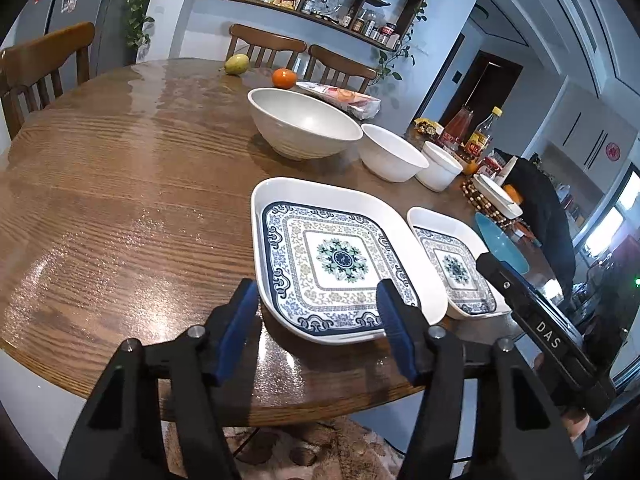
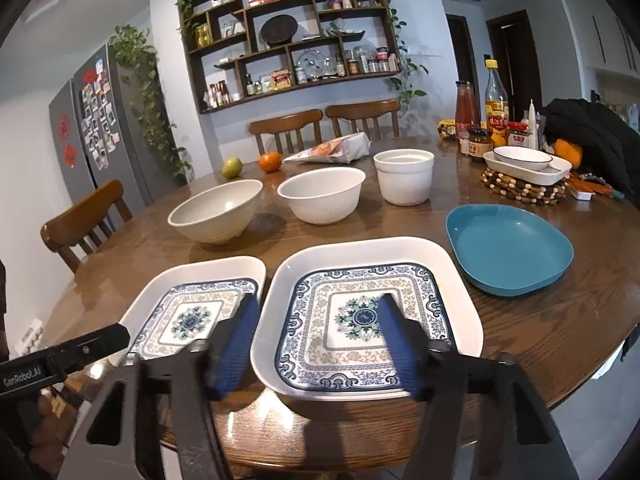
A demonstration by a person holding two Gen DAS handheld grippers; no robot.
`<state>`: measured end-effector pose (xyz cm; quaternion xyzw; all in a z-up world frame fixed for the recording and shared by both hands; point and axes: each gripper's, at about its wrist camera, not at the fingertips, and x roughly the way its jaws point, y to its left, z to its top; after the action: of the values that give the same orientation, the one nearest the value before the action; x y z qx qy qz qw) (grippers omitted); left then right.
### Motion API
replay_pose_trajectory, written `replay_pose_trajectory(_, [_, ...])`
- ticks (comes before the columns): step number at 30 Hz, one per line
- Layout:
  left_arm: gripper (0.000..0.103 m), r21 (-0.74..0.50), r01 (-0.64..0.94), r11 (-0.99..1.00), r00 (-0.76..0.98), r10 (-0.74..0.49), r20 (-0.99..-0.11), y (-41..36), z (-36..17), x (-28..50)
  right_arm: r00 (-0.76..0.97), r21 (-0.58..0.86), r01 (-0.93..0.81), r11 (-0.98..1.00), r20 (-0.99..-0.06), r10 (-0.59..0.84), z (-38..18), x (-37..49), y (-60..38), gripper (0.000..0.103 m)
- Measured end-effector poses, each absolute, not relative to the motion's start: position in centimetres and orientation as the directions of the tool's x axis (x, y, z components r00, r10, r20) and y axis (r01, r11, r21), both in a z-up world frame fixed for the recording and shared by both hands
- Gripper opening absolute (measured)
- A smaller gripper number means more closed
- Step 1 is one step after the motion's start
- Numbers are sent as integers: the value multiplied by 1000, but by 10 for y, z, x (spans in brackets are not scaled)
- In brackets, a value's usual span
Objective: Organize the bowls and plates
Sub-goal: 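Close the right gripper on the larger square plate's rim and lift it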
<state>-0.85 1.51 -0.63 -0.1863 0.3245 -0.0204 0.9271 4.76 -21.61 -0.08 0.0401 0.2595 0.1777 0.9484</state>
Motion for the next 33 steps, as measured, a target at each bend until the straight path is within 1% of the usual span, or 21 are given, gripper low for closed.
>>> replay_pose_trajectory(2, [58, -361, -86, 929, 788, -158, -595, 15, -6, -8, 803, 168, -316, 934, -478, 358, -2, 48, -216, 50])
replay_pose_trajectory(5, [57, -376, -87, 923, 788, -167, -592, 19, -4, -9, 797, 175, -319, 931, -483, 364, -1, 50, -215, 49])
replay_pose_trajectory(10, [57, -373, -57, 926, 822, -168, -544, 18, 11, -13, 793, 201, -333, 921, -468, 389, -1, 51, -219, 49])
replay_pose_trajectory(12, [57, -369, -36, 929, 821, -183, -541, 13, 14, -9, 799, 205, -323, 924, -465, 382, -1, 51, -221, 50])
replay_pose_trajectory(16, [57, -356, -2, 934, 788, -218, -576, 2, 9, 9, 817, 234, -268, 934, -458, 350, 0, 54, -234, 50])
replay_pose_trajectory(18, [57, -340, -8, 940, 767, -213, -605, -3, 6, 20, 827, 237, -243, 941, -456, 329, 0, 53, -241, 50])
replay_pose_trajectory(20, [57, -332, -5, 943, 758, -213, -617, -7, 4, 29, 836, 239, -218, 946, -455, 308, 1, 52, -249, 50])
replay_pose_trajectory(24, [57, -334, -27, 942, 722, -212, -659, -6, -5, 40, 839, 247, -208, 946, -452, 303, 2, 52, -257, 50])
replay_pose_trajectory(26, [57, -333, -36, 942, 716, -208, -666, -4, -7, 42, 841, 249, -205, 946, -450, 301, 1, 51, -259, 50])
replay_pose_trajectory(29, [58, -320, -70, 945, 731, -169, -661, 2, -4, 42, 839, 249, -203, 947, -453, 300, 0, 52, -261, 50])
replay_pose_trajectory(31, [57, -307, -97, 947, 732, -141, -666, 6, -5, 44, 836, 252, -202, 946, -459, 300, -1, 54, -261, 50])
replay_pose_trajectory(33, [57, -275, -143, 951, 732, -85, -676, 13, -7, 45, 832, 256, -206, 944, -463, 307, -3, 55, -260, 50])
